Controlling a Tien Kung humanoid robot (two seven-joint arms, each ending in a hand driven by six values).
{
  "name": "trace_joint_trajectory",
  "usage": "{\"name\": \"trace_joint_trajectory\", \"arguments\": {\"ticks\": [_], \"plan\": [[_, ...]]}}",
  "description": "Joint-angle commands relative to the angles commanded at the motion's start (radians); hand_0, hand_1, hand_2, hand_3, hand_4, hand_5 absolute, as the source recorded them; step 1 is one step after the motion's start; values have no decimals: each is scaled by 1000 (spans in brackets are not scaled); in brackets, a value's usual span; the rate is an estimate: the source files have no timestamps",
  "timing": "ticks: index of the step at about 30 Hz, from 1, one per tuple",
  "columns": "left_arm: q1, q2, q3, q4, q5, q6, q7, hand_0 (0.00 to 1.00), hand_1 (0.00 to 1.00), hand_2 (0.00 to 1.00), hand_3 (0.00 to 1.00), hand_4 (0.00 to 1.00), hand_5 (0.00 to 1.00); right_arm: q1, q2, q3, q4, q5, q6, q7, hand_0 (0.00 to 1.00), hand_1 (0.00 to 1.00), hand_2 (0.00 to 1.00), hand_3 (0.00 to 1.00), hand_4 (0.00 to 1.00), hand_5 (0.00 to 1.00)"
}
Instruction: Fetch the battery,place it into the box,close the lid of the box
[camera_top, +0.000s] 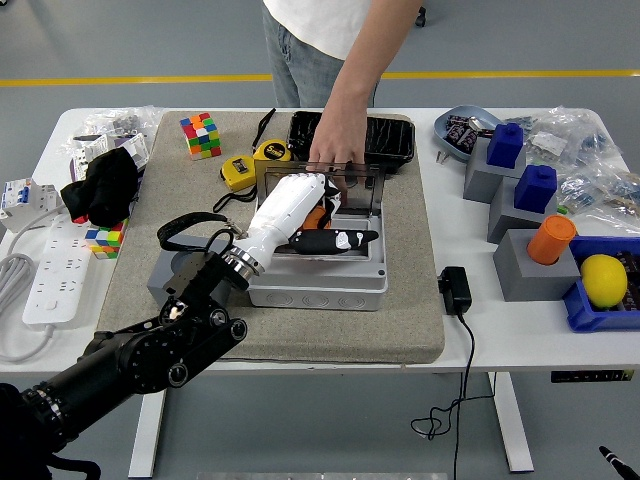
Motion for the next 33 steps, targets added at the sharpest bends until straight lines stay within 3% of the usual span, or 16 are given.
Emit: {"name": "trace_joint_trajectory", "arguments": {"ticks": [7,8,25,26,31,32,33], "plan": [[3,0,-7,-6,-14,-5,-15,87,2,30,28,987,687,-2,1,1,-1,0,0,-2,967,839,758,806,998,998],[4,0,-7,-8,-15,-7,-16,137,28,98,159,998,744,-2,1,2,-1,0,0,-2,967,839,758,806,998,998],[8,0,-5,-4,-9,-21,-19,155,49,128,186,998,773,-2,0,7,-1,-1,3,-1,967,838,758,806,998,998],[8,0,-5,-4,-12,-23,-21,177,120,176,220,998,794,-1,0,7,0,-1,4,-2,967,837,758,805,998,998],[11,0,-3,-8,-17,-30,-26,177,120,176,220,998,794,-1,1,10,1,-4,5,-3,967,837,758,805,998,998],[11,0,-3,-9,-17,-32,-26,287,244,256,294,998,814,-1,1,9,1,-3,6,-3,967,836,758,805,998,998],[11,0,-3,-10,-17,-33,-26,287,244,256,294,998,814,-2,1,8,1,-3,6,-3,967,836,758,805,998,998]]}}
